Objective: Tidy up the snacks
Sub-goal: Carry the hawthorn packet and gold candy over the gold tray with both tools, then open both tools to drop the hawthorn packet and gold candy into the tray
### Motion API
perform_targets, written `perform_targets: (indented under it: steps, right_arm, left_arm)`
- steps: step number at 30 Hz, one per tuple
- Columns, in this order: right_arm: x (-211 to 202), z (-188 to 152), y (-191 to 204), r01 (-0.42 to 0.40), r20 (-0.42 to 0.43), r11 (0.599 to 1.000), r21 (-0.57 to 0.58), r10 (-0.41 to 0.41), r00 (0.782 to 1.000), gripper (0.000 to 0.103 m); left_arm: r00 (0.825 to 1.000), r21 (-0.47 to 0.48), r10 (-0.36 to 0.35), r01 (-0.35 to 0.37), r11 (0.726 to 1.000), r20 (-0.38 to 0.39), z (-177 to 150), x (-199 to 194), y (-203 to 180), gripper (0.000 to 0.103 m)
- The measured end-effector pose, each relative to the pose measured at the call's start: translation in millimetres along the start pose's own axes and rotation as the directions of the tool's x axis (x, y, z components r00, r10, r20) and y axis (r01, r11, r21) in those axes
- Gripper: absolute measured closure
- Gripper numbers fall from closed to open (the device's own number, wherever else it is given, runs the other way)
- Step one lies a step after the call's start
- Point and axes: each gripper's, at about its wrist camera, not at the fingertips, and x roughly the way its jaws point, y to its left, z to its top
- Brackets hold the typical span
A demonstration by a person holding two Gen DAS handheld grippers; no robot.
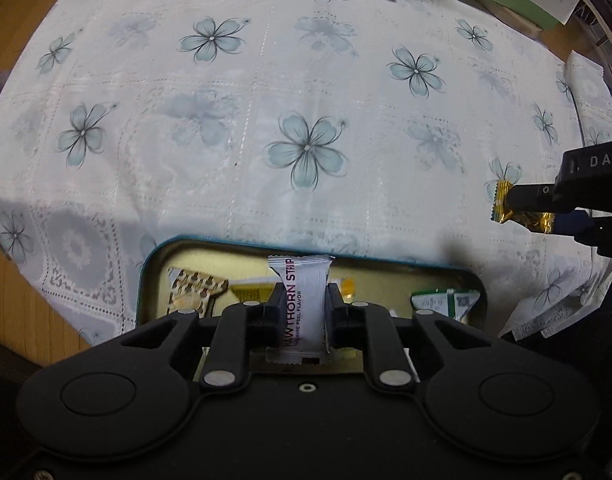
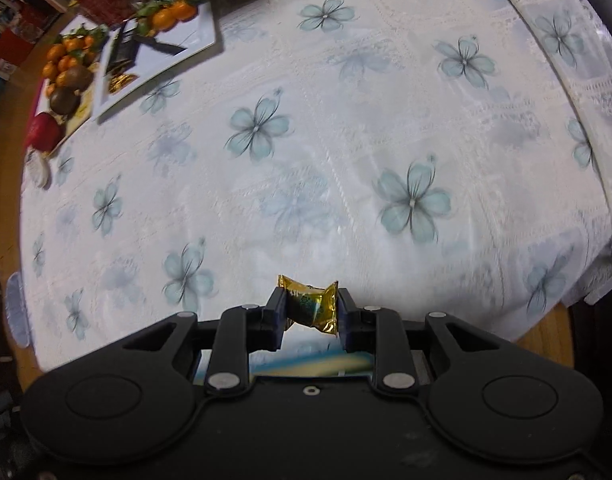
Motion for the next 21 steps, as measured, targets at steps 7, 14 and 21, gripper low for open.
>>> perform_targets:
  steps: [7,14,21]
  right_arm:
    - [-12.3,-82.6,-5.1,-0.037,-0.026,0.998,-0.05,0.035,0.999,0.076]
    - [-23.2,-144.0,-10.6,-0.005,0.007,0.995,-0.104,0.006,1.0,0.076]
    - [-35.3,-165.1,-7.9,-0.071,0.03,0.988,-0.138,0.075,0.997,0.075]
  left_arm:
    - [0.999,-0.01,-0.037,0.037,0.999,-0.006,-50.8,-7.8,-1.6,0.078]
    - [0.998,-0.047,-0.068,0.067,0.997,-0.012,-86.0,-4.9,-9.3,0.078]
    - [0.997,-0.03,-0.03,0.032,0.999,0.065,-98.6,-19.4,-18.1,0.073]
